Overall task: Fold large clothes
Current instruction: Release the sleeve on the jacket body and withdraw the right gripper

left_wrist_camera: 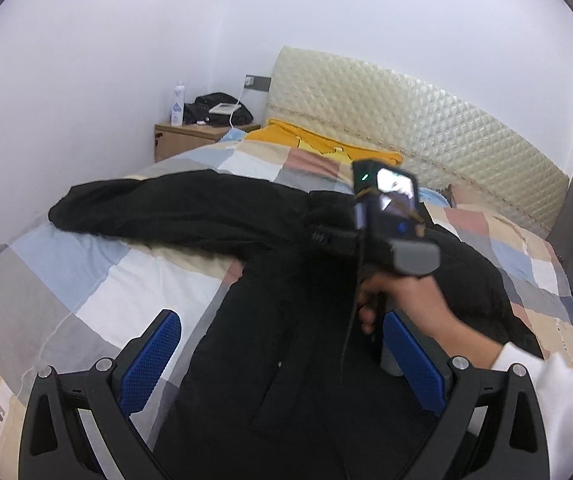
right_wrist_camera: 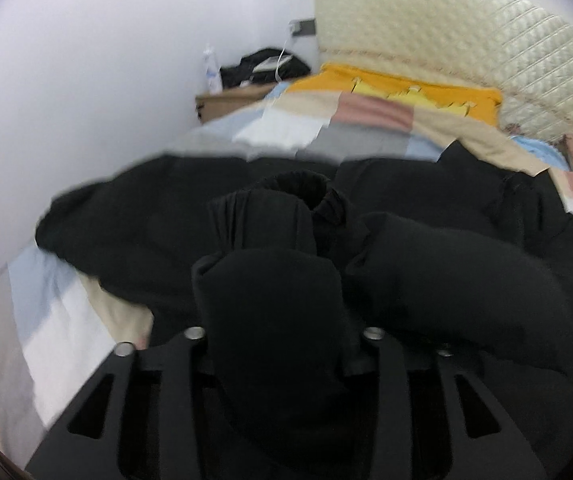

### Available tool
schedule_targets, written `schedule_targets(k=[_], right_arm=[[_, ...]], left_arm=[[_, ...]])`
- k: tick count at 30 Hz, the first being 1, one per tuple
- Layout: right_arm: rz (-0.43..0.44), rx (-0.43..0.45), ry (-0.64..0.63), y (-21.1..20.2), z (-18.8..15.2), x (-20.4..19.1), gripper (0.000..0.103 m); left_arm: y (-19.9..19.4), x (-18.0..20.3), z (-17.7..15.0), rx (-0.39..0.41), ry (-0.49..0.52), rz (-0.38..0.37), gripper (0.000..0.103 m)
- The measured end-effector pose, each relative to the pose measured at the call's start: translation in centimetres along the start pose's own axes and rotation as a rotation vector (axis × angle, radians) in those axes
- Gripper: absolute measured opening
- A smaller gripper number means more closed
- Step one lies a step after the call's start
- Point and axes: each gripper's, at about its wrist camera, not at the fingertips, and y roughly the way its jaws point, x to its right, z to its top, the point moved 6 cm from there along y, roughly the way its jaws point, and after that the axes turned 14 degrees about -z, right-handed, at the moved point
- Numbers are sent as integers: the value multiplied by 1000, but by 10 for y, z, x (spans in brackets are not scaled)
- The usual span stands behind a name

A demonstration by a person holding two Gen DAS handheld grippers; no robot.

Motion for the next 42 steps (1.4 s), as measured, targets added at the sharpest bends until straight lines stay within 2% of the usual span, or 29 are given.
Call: schedule_targets(k=[5,11,17,27,29,31,37,42], right_arm=[[28,-14,-22,9,-15,-14,66],[89,-11,37,-8,1,-15,75],[67,60,22,-65,23,4,75],[-45,189,92,-201,39,81,76],[-64,219,102,-227,39,93,80],[-86,256,110,-256,32,105,80],[-130,258,137,-303,1,129,80],[-147,270,192,-336,-27,148,80]], left_arm=[[11,-4,-4,-24,-8,1,102],[13,-5,-5,-20,2,31,102],[9,0,-4,-12,34,47,102],[-5,28,-6,-17,103,30,102],[-12,31,-5,-7,106,35,102],[-17,35,-5,3,107,16,102],[-31,50,-8,4,124,-14,102],[-45,68,-13,41,198,-10,102]])
